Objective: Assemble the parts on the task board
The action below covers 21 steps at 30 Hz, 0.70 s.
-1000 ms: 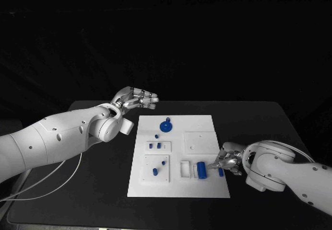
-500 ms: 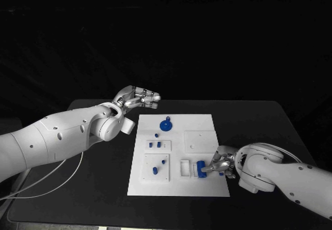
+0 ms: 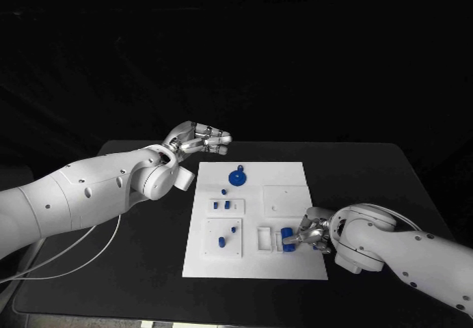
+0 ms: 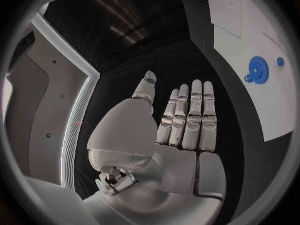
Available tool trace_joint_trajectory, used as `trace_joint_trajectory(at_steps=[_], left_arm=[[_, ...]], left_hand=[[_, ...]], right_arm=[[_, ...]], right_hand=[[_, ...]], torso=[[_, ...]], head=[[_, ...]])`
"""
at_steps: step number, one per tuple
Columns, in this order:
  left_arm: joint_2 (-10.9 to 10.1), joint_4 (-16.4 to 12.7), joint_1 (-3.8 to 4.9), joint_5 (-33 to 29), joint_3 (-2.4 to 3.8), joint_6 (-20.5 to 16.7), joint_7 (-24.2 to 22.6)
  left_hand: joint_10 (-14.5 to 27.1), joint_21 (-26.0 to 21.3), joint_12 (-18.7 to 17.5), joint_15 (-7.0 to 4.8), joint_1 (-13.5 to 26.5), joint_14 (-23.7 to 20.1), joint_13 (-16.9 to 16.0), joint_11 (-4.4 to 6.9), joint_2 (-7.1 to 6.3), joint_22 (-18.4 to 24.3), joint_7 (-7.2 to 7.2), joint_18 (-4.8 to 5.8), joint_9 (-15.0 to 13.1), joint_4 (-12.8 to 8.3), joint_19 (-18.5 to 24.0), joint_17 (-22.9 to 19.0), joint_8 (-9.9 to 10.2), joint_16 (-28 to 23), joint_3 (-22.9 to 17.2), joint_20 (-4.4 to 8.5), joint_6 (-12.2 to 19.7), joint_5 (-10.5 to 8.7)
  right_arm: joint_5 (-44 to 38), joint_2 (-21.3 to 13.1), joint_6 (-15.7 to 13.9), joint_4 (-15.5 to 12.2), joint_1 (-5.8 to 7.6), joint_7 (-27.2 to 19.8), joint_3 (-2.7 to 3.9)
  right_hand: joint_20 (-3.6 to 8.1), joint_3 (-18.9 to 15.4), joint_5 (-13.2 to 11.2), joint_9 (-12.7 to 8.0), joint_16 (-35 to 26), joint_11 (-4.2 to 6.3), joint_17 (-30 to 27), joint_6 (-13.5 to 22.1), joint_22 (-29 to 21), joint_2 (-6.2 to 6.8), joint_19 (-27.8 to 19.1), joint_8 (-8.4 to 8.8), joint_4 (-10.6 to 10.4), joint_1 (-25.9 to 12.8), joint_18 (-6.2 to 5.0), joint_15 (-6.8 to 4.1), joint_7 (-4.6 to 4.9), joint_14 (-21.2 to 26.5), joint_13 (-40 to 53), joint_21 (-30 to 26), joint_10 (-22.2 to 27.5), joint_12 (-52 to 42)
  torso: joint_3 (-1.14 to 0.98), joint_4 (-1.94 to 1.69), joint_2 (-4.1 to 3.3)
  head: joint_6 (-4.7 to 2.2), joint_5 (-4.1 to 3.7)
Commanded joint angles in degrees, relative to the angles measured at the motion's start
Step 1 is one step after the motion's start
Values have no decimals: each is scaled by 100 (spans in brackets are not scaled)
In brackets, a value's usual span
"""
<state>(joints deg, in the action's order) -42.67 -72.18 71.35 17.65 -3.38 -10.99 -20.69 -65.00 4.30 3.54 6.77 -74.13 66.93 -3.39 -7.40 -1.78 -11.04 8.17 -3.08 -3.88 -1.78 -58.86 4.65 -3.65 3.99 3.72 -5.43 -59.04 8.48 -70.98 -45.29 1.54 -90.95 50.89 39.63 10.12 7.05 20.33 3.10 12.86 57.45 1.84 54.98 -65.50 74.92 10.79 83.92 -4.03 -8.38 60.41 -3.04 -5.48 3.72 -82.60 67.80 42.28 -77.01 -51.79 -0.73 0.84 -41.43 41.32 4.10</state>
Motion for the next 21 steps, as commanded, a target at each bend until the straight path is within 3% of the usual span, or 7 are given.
trace_joint_trajectory(at_steps=[1,12,19,21], left_arm=[[12,-19,1,61,3,116,-19],[15,-7,1,72,3,137,12],[21,-1,1,73,3,149,27],[24,0,1,73,3,152,32]], left_hand=[[37,33,25,14,35,-47,-9,-3,-32,14,5,64,-2,39,-19,-6,4,-36,5,-39,29,4],[68,37,29,22,33,-71,-9,-11,-40,36,3,55,-3,54,-13,-7,3,-34,-6,-51,32,6],[82,38,28,26,31,-80,-9,-15,-41,45,5,53,-3,57,-9,-7,2,-34,-11,-54,28,5],[88,41,30,29,25,-88,-10,-16,-37,55,4,50,-3,56,-9,-6,3,-34,-17,-57,26,9]], right_arm=[[-32,67,-11,90,-52,64,-65],[27,213,16,207,-54,17,-168],[82,256,3,268,-55,-37,-195],[79,257,-34,290,-55,-40,-199]], right_hand=[[-45,2,-20,-444,-27,-16,3,57,491,16,312,38,-42,-52,-51,19,9,-19,2,-29,-17,36],[-48,-10,-18,-451,-56,-22,16,87,494,50,308,37,47,23,-49,23,20,-21,4,-52,-4,66],[-68,-104,2,-452,-62,-41,46,167,495,73,300,37,134,56,-57,41,42,-23,-20,-79,29,112],[-68,-66,143,-446,-54,-38,64,148,497,52,303,38,231,124,-59,39,41,-26,-17,-77,25,99]], torso=[[2,-6,-3],[-1,-4,-5],[-2,9,-2],[-1,7,-1]], head=[[12,8],[34,32],[55,53],[56,56]])
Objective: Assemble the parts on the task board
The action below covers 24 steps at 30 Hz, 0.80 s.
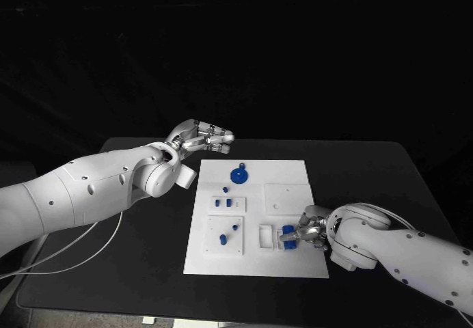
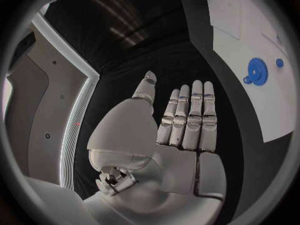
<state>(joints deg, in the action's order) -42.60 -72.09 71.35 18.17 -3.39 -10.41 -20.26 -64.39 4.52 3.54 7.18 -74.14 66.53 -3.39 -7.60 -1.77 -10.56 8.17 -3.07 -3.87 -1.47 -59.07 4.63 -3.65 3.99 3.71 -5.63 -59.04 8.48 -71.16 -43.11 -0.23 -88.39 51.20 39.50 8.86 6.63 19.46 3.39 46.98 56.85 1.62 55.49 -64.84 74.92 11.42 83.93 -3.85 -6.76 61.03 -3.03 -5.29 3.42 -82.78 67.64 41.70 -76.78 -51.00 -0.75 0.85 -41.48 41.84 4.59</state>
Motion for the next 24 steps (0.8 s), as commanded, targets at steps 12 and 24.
trace_joint_trajectory(at_steps=[12,24], left_arm=[[23,3,2,22,4,121,23],[13,19,2,46,4,154,81]], left_hand=[[32,24,30,-11,16,-52,-10,3,-30,21,6,47,-5,17,13,-4,1,-33,-19,-39,19,16],[40,27,29,-8,14,-61,-9,-1,-20,35,9,47,-3,7,17,-3,3,-35,-16,-41,26,18]], right_arm=[[285,5,-335,43,-86,-113,-79],[697,-158,-878,-191,-86,-201,-70]], right_hand=[[13,320,1794,-3907,21,52,79,-183,521,-430,312,23,1246,473,-24,-23,23,-20,42,73,8,-48],[22,570,2674,-4114,-37,70,53,-260,542,-578,300,22,1846,141,-17,-31,35,-15,-8,211,11,21]], torso=[[-1,4,4],[1,5,3]], head=[[12,7],[15,28]])
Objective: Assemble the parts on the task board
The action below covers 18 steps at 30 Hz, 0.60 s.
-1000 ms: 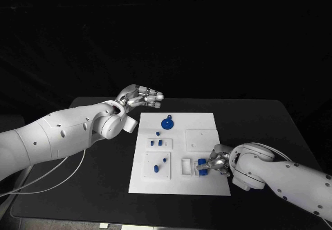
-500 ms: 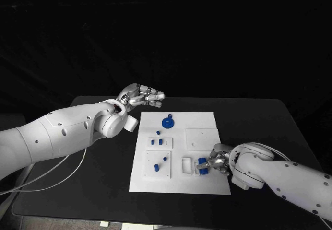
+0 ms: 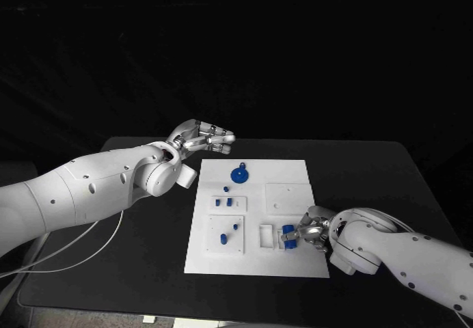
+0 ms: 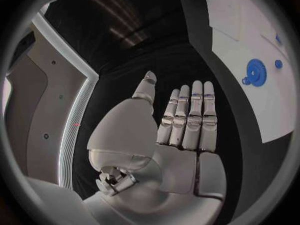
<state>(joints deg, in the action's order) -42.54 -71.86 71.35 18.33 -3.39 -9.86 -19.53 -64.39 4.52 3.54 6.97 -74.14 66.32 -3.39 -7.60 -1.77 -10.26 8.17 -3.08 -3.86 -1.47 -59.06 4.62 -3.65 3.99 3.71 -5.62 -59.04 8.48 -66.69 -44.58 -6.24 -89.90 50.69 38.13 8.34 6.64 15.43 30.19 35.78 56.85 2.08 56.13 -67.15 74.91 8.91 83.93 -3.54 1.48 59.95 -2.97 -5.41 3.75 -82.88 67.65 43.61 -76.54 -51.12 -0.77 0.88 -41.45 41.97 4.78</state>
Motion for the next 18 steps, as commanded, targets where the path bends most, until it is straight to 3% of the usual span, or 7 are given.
trace_joint_trajectory(at_steps=[1,11,18], left_arm=[[5,-2,2,35,4,103,15],[6,10,2,58,3,132,53],[6,13,2,72,2,139,76]], left_hand=[[43,29,30,13,6,-43,-9,-1,-18,9,11,46,-4,0,17,-2,3,-34,-18,-42,29,16],[49,32,30,16,-10,-50,-10,-3,-3,19,14,45,-5,-21,19,-2,2,-34,-15,-44,37,19],[60,36,29,19,0,-59,-9,-7,-5,31,17,42,-4,-26,21,-1,3,-35,-3,-47,46,17]], right_arm=[[275,-39,-337,-89,-34,-65,-5],[318,-178,-458,-351,-32,-53,100],[353,-188,-422,-465,-29,-33,130]], right_hand=[[23,983,1,-3007,-56,20,-27,-18,541,-341,297,-8,1031,240,-25,-19,8,1,-28,15,0,64],[20,992,-14,-3027,-38,28,-10,-93,550,-367,300,-12,1074,203,-23,-17,-12,-12,-32,64,-21,54],[20,927,-85,-3029,-34,31,-4,-118,550,-377,298,-10,1060,196,-19,-17,-24,-10,-35,76,-24,54]], torso=[[2,4,-2],[0,8,-3],[2,3,-2]], head=[[0,10],[-7,19],[-5,19]])
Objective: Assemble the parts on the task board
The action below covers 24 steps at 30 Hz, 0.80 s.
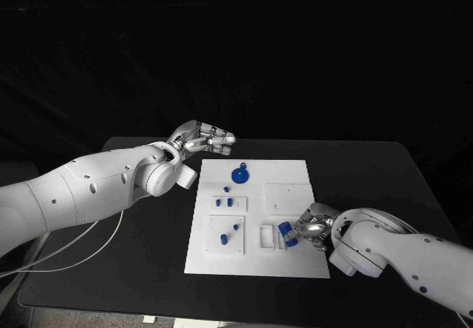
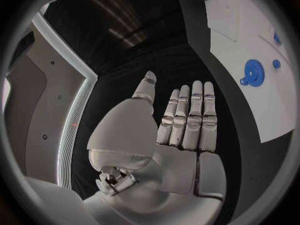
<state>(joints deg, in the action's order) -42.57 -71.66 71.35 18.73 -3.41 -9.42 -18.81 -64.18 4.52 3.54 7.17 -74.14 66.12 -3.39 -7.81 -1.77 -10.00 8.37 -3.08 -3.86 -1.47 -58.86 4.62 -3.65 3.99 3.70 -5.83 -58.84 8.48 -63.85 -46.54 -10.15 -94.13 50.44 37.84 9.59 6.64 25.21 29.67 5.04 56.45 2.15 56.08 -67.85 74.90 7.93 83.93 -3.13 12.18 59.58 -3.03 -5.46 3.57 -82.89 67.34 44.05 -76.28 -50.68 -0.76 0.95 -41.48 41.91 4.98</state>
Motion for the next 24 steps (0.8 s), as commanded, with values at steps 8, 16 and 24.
trace_joint_trajectory(at_steps=[8,16,24], left_arm=[[14,-3,2,37,3,105,24],[23,1,3,48,3,121,44],[32,-1,3,61,3,139,80]], left_hand=[[50,38,29,3,8,-50,-9,10,-15,14,5,41,-3,-20,4,-1,5,-35,-2,-30,50,17],[60,41,31,6,6,-62,-10,7,-14,26,-2,38,-9,-11,7,0,-2,-34,-14,-34,35,16],[75,44,31,11,5,-76,-9,3,-7,35,-4,35,-7,-6,10,0,0,-35,-17,-38,23,16]], right_arm=[[119,105,66,-75,18,29,10],[-43,266,298,-12,50,141,-21],[-274,378,344,66,57,202,-44]], right_hand=[[15,-336,-348,37,15,26,11,-71,551,-284,297,-51,-140,253,-5,-7,-30,-16,-6,49,-65,-3],[15,-578,-599,33,30,28,30,-101,552,-297,296,-50,-314,320,5,-7,-53,-19,-19,52,-66,3],[15,-638,-657,37,42,31,47,-114,555,-306,301,-51,-427,295,6,-5,-66,-22,-22,66,-76,0]], torso=[[7,-6,0],[7,-11,-5],[7,-41,0]], head=[[7,-2],[17,-9],[40,11]])
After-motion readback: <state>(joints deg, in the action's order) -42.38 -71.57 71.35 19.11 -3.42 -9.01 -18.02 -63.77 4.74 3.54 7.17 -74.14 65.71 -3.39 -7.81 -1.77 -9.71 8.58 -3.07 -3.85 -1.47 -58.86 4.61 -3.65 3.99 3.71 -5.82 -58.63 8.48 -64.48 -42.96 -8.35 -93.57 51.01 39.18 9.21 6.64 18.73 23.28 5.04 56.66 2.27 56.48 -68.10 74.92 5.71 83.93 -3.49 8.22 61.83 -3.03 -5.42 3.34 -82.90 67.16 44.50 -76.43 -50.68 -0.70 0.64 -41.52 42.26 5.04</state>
